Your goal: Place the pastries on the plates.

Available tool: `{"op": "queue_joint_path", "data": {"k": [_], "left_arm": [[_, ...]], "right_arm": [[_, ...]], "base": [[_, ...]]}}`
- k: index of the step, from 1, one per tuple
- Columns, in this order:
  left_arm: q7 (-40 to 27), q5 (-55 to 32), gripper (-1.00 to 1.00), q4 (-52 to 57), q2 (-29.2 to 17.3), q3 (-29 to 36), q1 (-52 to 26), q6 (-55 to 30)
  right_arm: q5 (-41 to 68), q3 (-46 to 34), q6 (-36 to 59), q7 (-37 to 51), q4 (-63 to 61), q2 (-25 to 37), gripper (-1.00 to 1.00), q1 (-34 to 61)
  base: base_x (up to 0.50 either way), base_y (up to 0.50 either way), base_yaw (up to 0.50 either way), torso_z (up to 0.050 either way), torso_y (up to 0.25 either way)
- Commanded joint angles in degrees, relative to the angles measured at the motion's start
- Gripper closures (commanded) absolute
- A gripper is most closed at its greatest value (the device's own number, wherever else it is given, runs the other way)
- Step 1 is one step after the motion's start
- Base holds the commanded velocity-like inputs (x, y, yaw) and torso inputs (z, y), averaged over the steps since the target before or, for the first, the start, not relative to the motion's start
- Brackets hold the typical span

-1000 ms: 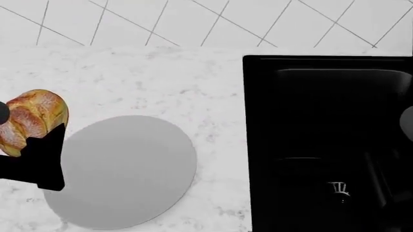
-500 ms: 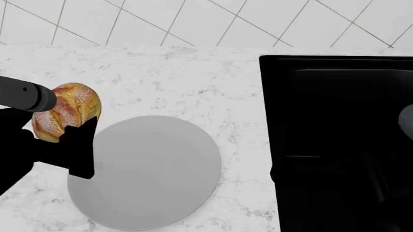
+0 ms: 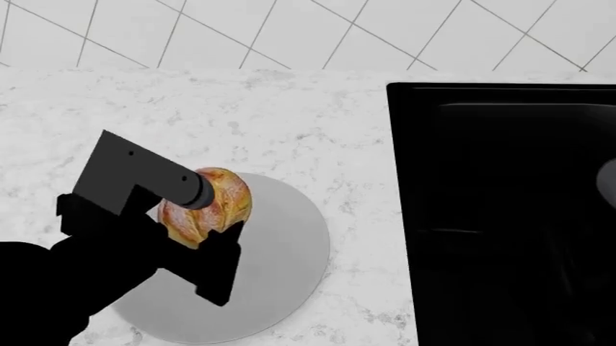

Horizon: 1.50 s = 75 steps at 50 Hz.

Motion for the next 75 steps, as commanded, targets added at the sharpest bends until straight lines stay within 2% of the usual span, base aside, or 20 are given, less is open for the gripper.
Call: {"op": "queue_joint_path", "data": {"k": [1, 21, 22, 30, 37, 44, 48, 54, 61, 69, 75], "left_arm": [[1.4, 1.1, 1.00, -1.3, 0.8, 3.2, 1.3, 1.6], [1.5, 1.2, 1.00, -2.9, 0.9, 3.8, 2.6, 2.4], [1.4, 0.9, -1.00, -2.7, 0.8, 3.7, 2.4, 2.1], [-0.8, -3.1, -1.00, 0.2, 0.2, 0.7, 0.5, -0.1], [-0.5, -2.6, -1.00, -0.7, -0.5, 0.1, -0.6, 0.5], [-7.1, -10.2, -1.00, 4.8, -1.7, -8.0, -7.2, -2.2], [-12.8, -15.5, -1.00, 8.9, -4.7, -13.4, -8.4, -3.5], [-18.6, -20.2, -1.00, 13.6, -9.8, -21.3, -0.4, -0.7], [-17.8, -15.6, -1.00, 17.3, -12.8, -25.5, 11.6, 5.2], [-19.6, -12.3, -1.00, 21.9, -12.4, -31.5, 28.3, 12.6], [-20.7, -7.3, -1.00, 26.2, -12.2, -33.4, 34.6, 16.5]], "right_arm": [[0.5, 0.9, -0.6, 1.0, -0.8, 0.5, -1.00, -1.5], [1.0, 1.2, -0.8, 1.6, -1.3, 0.7, -1.00, -2.7], [1.0, 1.2, -0.9, 1.6, -1.3, 0.7, -1.00, -2.8], [1.0, 1.1, -1.0, 1.5, -1.3, 0.5, -1.00, -2.9], [0.8, 0.9, -0.9, 1.3, -0.9, 0.4, -1.00, -2.5], [0.7, 0.6, -0.6, 1.1, -0.6, 0.3, -1.00, -2.0], [0.7, 0.5, -0.6, 0.9, -0.5, 0.3, -1.00, -1.7], [-0.7, -1.4, 0.1, -0.3, 0.9, -1.1, -1.00, 0.1], [-3.1, -3.9, 0.9, -2.5, 3.7, -3.2, -1.00, 2.8], [-6.1, -3.8, -1.7, -5.7, 5.5, -4.0, -1.00, -1.0], [-7.5, -2.4, -3.7, -6.2, 4.6, -3.2, -1.00, -4.9]], "base": [[0.00, 0.00, 0.00, 0.000, 0.000], [0.00, 0.00, 0.00, 0.000, 0.001], [0.00, 0.00, 0.00, 0.000, 0.000], [0.00, 0.00, 0.00, 0.000, 0.000], [0.00, 0.00, 0.00, 0.000, 0.000], [0.00, 0.00, 0.00, 0.000, 0.000], [0.00, 0.00, 0.00, 0.000, 0.000], [0.00, 0.00, 0.00, 0.000, 0.000], [0.00, 0.00, 0.00, 0.000, 0.000], [0.00, 0.00, 0.00, 0.000, 0.000], [0.00, 0.00, 0.00, 0.000, 0.000]]}}
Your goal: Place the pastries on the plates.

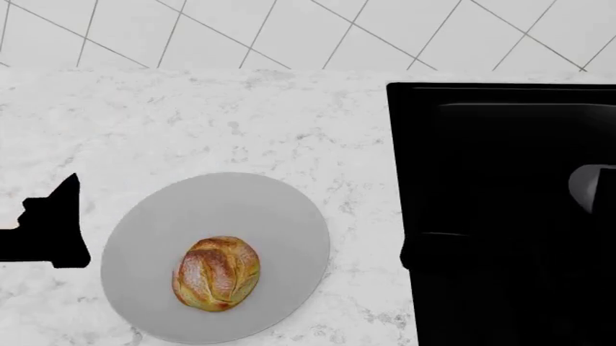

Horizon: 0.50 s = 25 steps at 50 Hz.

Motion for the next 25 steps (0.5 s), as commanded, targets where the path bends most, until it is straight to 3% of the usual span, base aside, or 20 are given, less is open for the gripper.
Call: {"op": "queue_joint_path", "data": {"k": [1, 8, 25], "left_arm": [[-3.0, 6.0, -1.00, 8.1, -1.0, -6.6, 15.4, 7.9], [-3.9, 5.1, -1.00, 11.8, -1.7, -12.4, 22.3, 11.3], [-3.1, 8.5, -1.00, 10.1, -1.4, -11.5, 20.6, 12.3]], "right_arm": [[-3.3, 0.8, -2.7, -1.9, 0.1, 0.1, -1.00, -4.7], [-3.5, 2.8, -4.6, 0.4, -2.6, 0.3, -1.00, -8.4], [-4.5, 3.7, -5.6, 3.2, -3.5, -0.6, -1.00, -8.3]], "base": [[0.00, 0.00, 0.00, 0.000, 0.000], [0.00, 0.00, 0.00, 0.000, 0.000], [0.00, 0.00, 0.00, 0.000, 0.000]]}}
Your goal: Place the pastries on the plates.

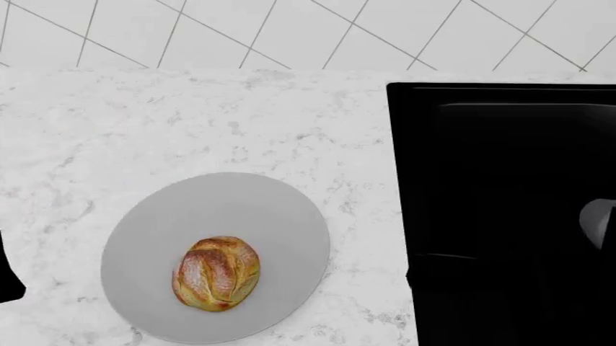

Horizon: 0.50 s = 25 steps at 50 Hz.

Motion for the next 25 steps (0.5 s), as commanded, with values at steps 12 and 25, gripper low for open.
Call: {"op": "queue_joint_path", "data": {"k": [12, 25], "left_arm": [[-7.2, 3.6, -1.00, -2.3, 1.6, -5.7, 3.9, 3.1], [-6.9, 3.8, -1.00, -1.8, 1.6, -4.7, 3.7, 3.1]], "right_arm": [[-6.5, 8.3, -3.6, 8.5, -1.2, 3.7, -1.00, -9.2], [-8.0, 7.6, -3.4, 8.9, -1.4, 3.5, -1.00, -8.9]], "base": [[0.00, 0.00, 0.00, 0.000, 0.000], [0.00, 0.00, 0.00, 0.000, 0.000]]}}
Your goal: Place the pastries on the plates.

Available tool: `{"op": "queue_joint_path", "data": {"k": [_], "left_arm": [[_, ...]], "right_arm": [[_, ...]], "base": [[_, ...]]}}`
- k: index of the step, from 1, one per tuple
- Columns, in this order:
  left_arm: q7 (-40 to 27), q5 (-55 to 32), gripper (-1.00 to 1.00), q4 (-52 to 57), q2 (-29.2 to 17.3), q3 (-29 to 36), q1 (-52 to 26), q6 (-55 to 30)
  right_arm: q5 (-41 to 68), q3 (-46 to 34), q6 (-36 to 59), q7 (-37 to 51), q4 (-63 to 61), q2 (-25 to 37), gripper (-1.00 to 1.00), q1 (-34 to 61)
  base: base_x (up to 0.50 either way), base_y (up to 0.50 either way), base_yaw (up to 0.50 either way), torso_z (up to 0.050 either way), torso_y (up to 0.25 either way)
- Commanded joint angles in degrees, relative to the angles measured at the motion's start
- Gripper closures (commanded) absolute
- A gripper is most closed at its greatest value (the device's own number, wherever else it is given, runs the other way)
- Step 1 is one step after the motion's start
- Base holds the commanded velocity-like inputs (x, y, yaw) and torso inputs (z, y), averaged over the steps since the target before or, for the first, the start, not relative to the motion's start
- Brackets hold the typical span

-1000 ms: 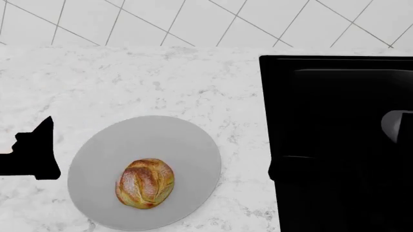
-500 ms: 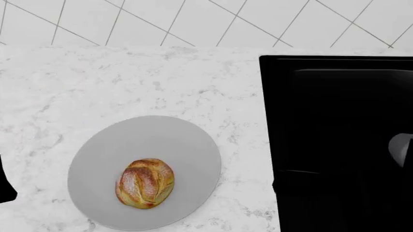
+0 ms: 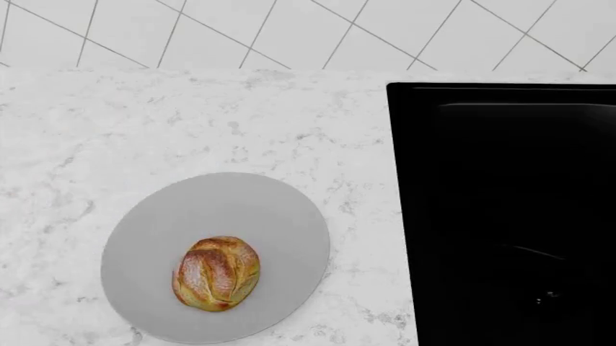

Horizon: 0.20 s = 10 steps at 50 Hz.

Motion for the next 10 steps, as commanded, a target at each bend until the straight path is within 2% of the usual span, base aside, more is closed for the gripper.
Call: {"op": "queue_joint_path", "data": {"k": [1, 10], "left_arm": [[-0.5, 0.3, -1.00, -0.2, 0.3, -0.1, 0.2, 0.5], [-0.7, -0.9, -1.00, 0.5, 0.1, 0.0, -1.3, 0.3]], "right_arm": [[-2.0, 0.7, -0.4, 1.2, -0.3, 0.5, -1.00, -1.2], [-1.6, -1.1, 0.9, 0.5, 0.5, 0.2, -1.00, 1.8]], "base": [[0.00, 0.00, 0.00, 0.000, 0.000], [0.00, 0.00, 0.00, 0.000, 0.000]]}}
